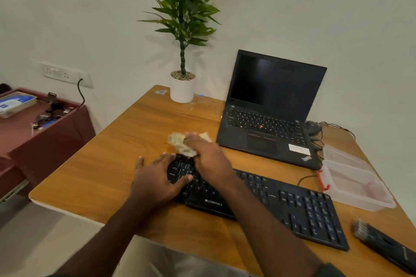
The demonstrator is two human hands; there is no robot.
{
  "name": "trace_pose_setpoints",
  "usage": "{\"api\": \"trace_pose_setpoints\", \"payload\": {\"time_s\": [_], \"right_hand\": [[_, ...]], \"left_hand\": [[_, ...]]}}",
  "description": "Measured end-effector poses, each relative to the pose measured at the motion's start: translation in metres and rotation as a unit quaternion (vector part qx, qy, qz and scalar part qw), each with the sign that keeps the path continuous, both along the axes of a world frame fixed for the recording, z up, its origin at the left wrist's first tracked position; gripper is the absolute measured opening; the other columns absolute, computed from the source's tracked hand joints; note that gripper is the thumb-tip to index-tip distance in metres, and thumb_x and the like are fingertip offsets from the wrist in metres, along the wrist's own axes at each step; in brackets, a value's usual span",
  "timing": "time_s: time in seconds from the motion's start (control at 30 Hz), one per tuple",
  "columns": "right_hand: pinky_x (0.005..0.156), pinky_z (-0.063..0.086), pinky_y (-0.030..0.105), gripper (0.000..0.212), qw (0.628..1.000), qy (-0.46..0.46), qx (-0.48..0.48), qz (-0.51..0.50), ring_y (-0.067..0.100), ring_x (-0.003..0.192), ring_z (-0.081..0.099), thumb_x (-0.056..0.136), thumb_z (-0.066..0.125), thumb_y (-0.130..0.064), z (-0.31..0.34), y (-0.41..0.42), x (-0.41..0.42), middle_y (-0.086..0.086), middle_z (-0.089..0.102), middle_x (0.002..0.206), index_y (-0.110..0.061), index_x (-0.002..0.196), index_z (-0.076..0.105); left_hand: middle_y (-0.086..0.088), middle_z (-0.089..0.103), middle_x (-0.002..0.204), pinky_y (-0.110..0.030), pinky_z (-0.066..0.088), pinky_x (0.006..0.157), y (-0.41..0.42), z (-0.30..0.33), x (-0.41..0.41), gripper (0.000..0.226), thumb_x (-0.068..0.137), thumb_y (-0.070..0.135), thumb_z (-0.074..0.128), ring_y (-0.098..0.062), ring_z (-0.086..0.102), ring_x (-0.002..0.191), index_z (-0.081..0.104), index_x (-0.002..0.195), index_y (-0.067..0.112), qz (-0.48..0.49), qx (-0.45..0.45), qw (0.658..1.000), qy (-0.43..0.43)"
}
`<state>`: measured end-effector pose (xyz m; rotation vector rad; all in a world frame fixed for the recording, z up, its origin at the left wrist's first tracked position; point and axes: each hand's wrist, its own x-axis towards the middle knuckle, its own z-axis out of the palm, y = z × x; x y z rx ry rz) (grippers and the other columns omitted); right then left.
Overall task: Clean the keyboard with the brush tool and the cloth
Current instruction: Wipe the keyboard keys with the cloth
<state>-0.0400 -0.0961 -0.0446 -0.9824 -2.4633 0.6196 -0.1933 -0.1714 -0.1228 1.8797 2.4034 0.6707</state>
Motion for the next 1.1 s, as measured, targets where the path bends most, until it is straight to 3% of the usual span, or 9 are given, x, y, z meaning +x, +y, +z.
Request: {"api": "trace_pose_setpoints", "payload": {"time_s": [0.03,0.1,0.2,0.47,0.63,0.93,1.1], "right_hand": [[0.106,0.045,0.030,0.053,0.995,-0.090,0.006,0.030,0.023,0.126,0.055,0.094,0.056,-0.001,-0.007,0.000,-0.009,0.001,0.056,0.144,-0.020,0.143,0.053],[0.099,0.049,0.041,0.053,0.986,-0.164,0.004,0.041,0.030,0.123,0.056,0.094,0.056,-0.002,-0.013,0.001,-0.016,0.008,0.058,0.141,-0.020,0.144,0.053],[0.099,0.048,0.042,0.055,0.979,-0.196,0.030,0.042,0.028,0.126,0.054,0.093,0.062,-0.008,-0.010,0.005,-0.007,0.004,0.055,0.145,-0.023,0.144,0.051],[0.102,0.044,0.039,0.051,0.966,-0.245,0.070,0.031,0.024,0.130,0.052,0.099,0.043,-0.006,-0.004,0.008,0.052,-0.002,0.050,0.151,-0.028,0.145,0.049],[0.114,0.037,0.040,0.062,0.961,-0.264,0.088,0.006,0.020,0.142,0.042,0.096,0.044,0.001,-0.011,0.012,0.104,-0.001,0.042,0.158,-0.028,0.151,0.042],[0.122,0.020,0.030,0.067,0.958,-0.257,0.065,-0.108,0.015,0.150,0.029,0.095,0.051,-0.003,-0.013,0.001,0.195,-0.005,0.028,0.164,-0.032,0.154,0.037],[0.118,0.031,0.039,0.065,0.935,-0.298,0.047,-0.185,0.021,0.149,0.031,0.098,0.055,-0.014,-0.010,0.000,0.233,-0.006,0.027,0.165,-0.036,0.155,0.033]], "left_hand": [[0.001,0.067,0.123,-0.061,0.017,0.117,0.000,0.001,0.001,0.092,0.075,0.092,0.024,-0.018,0.061,0.116,0.057,0.126,0.023,-0.002,0.002,1.000,0.004],[-0.001,0.070,0.111,-0.063,0.020,0.115,0.000,0.003,0.003,0.094,0.075,0.091,0.017,-0.021,0.064,0.108,0.060,0.116,0.019,0.001,0.005,1.000,0.013],[-0.004,0.061,0.136,-0.065,0.013,0.116,0.000,0.004,0.006,0.095,0.076,0.088,0.021,-0.021,0.054,0.129,0.052,0.135,0.020,0.009,-0.012,1.000,0.023],[-0.004,0.052,0.146,-0.068,0.007,0.115,0.001,0.006,0.007,0.101,0.072,0.089,0.017,-0.019,0.042,0.140,0.042,0.145,0.025,0.029,-0.041,0.999,0.019],[-0.005,0.049,0.149,-0.069,0.008,0.114,0.002,0.006,0.006,0.114,0.066,0.096,0.003,-0.021,0.044,0.138,0.039,0.147,0.025,0.023,-0.053,0.998,0.030],[-0.006,0.048,0.149,-0.069,0.009,0.114,0.000,0.008,0.006,0.103,0.072,0.090,0.013,-0.024,0.044,0.138,0.039,0.147,0.025,0.019,-0.056,0.998,0.025],[-0.006,0.051,0.147,-0.070,0.012,0.113,0.000,0.008,0.006,0.101,0.072,0.090,0.014,-0.025,0.045,0.137,0.040,0.146,0.026,0.021,-0.060,0.998,0.024]]}}
